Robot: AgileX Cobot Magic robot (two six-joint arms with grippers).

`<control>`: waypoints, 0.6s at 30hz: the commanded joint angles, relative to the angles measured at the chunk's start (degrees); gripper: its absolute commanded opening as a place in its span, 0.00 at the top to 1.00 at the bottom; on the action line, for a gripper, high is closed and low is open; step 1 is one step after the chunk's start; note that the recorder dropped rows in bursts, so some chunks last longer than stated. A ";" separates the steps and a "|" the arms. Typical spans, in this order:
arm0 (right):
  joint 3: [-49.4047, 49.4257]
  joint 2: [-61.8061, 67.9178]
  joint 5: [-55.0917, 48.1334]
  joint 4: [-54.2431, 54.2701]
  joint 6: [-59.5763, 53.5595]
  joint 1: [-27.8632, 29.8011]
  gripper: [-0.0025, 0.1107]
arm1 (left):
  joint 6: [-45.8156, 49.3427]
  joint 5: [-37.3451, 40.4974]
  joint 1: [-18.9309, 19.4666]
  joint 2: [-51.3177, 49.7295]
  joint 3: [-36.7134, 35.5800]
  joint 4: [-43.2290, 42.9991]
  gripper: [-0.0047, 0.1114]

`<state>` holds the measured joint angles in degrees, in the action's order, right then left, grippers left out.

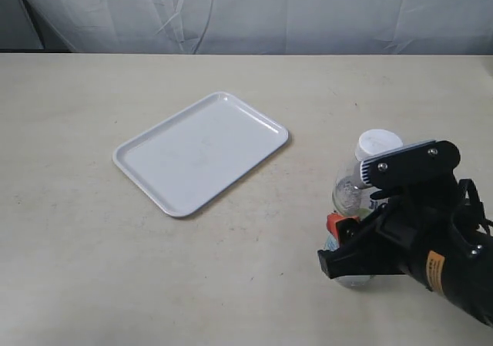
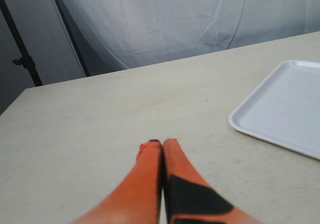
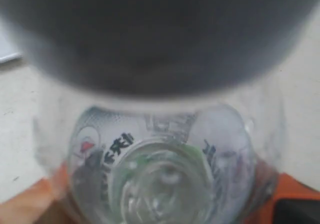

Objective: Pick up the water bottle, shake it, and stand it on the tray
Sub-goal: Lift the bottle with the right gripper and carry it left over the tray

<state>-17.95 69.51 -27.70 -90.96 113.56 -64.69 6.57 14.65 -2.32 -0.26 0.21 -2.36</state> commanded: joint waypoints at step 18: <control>-21.71 4.30 2.26 -8.98 -2.14 0.52 0.98 | -0.03 -0.54 -0.02 0.26 -0.21 -0.08 0.96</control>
<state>-31.97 71.65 -18.10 -98.18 114.10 -64.81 6.57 14.65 -2.32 -0.26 0.21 -2.36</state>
